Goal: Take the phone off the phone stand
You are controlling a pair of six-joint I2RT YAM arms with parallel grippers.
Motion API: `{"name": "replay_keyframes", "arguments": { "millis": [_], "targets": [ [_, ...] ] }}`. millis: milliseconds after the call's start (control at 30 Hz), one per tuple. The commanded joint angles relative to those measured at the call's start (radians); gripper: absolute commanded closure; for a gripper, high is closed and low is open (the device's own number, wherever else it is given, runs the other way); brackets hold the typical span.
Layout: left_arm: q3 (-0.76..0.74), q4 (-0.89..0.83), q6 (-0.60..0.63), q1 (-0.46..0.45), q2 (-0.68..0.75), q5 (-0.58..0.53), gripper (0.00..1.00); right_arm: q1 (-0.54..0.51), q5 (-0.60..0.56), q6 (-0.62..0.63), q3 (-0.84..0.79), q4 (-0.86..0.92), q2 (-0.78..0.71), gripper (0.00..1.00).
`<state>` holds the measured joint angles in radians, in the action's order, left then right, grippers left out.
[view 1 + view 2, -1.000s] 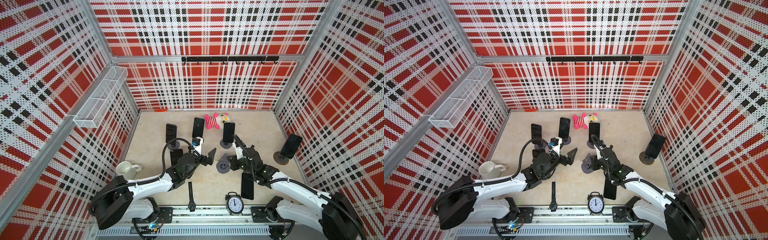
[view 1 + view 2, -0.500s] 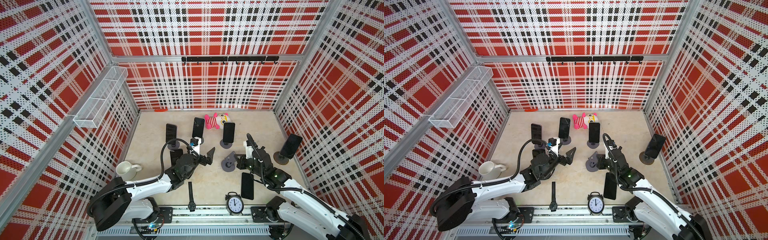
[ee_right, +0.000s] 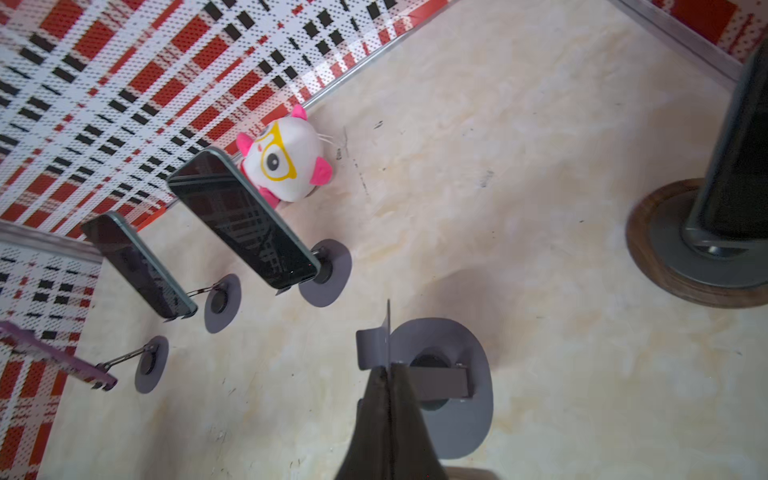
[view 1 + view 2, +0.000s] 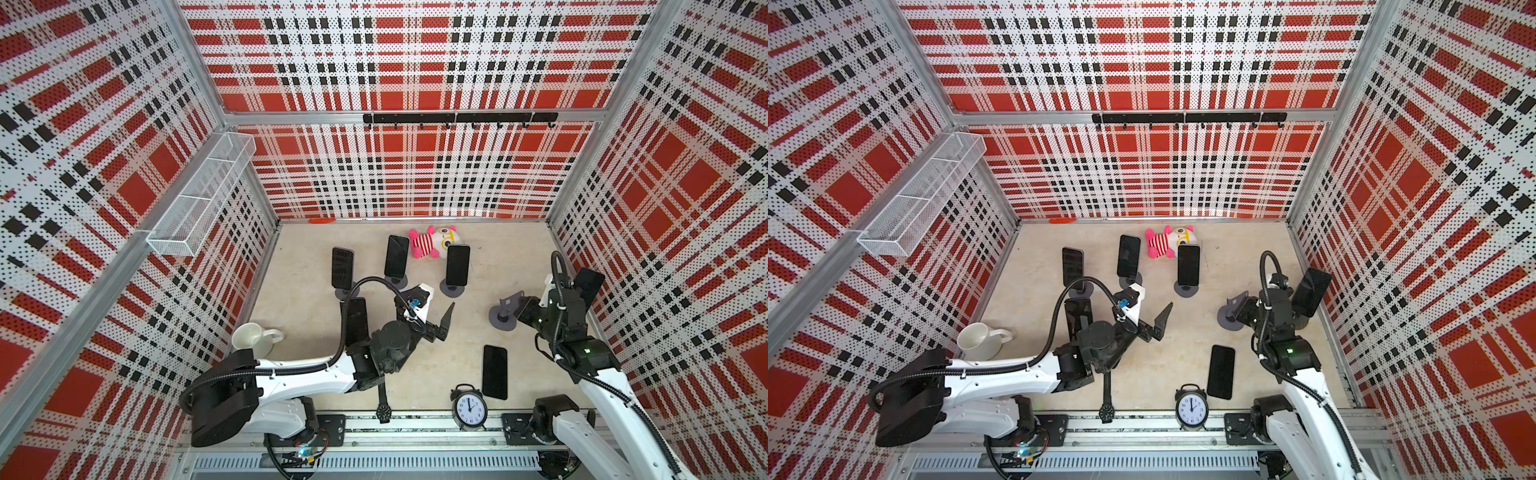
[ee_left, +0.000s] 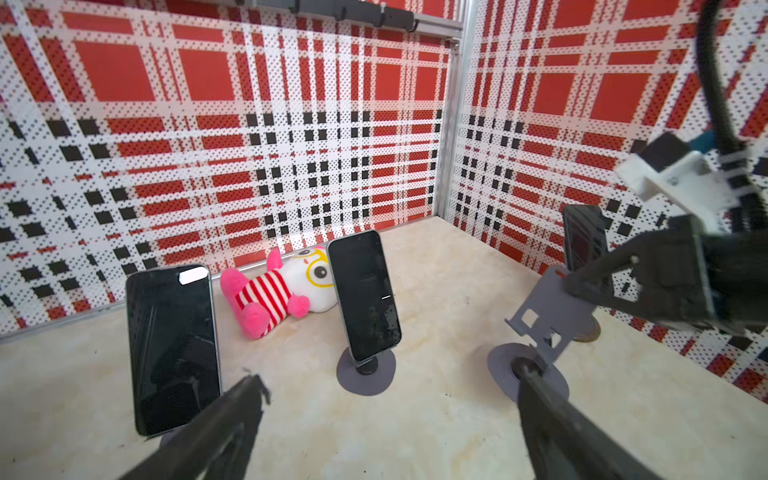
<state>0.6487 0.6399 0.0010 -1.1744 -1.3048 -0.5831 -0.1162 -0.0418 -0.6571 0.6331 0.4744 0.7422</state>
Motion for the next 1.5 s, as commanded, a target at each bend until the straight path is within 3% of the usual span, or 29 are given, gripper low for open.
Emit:
{"name": "replay_keyframes", "arguments": {
  "millis": [0,167,300,433,600,733,967,1133,1467],
  "targets": [
    [0.018,-0.023,0.068,-0.005,-0.006,-0.074,0.02,0.056,0.052,0.026,0.045,-0.043,0.057,1.00],
    [0.071,-0.124,0.038,-0.004,0.035,-0.073,0.02,0.089,0.034,0.037,0.085,-0.153,0.194,1.00],
    [0.206,-0.408,-0.082,-0.004,0.096,0.013,0.02,0.090,0.033,0.033,0.105,-0.302,0.340,1.00],
    [0.245,-0.547,-0.137,0.020,0.158,0.108,0.02,0.090,0.087,0.064,0.125,-0.502,0.489,1.00],
    [0.274,-0.664,-0.242,0.200,0.242,0.335,0.02,0.089,0.146,0.140,0.291,-0.566,0.696,1.00],
    [0.307,-0.731,-0.315,0.341,0.312,0.436,0.02,0.089,0.176,0.182,0.432,-0.593,0.843,1.00],
    [0.342,-0.823,-0.270,0.460,0.416,0.375,0.02,0.090,0.307,0.189,0.612,-0.649,1.054,1.00],
    [0.287,-0.854,-0.283,0.540,0.491,0.245,0.02,0.090,0.405,0.222,0.710,-0.648,1.173,1.00],
    [0.266,-0.952,-0.284,0.733,0.583,0.334,0.02,0.089,0.399,0.270,0.808,-0.548,1.266,1.00]
  ]
}}
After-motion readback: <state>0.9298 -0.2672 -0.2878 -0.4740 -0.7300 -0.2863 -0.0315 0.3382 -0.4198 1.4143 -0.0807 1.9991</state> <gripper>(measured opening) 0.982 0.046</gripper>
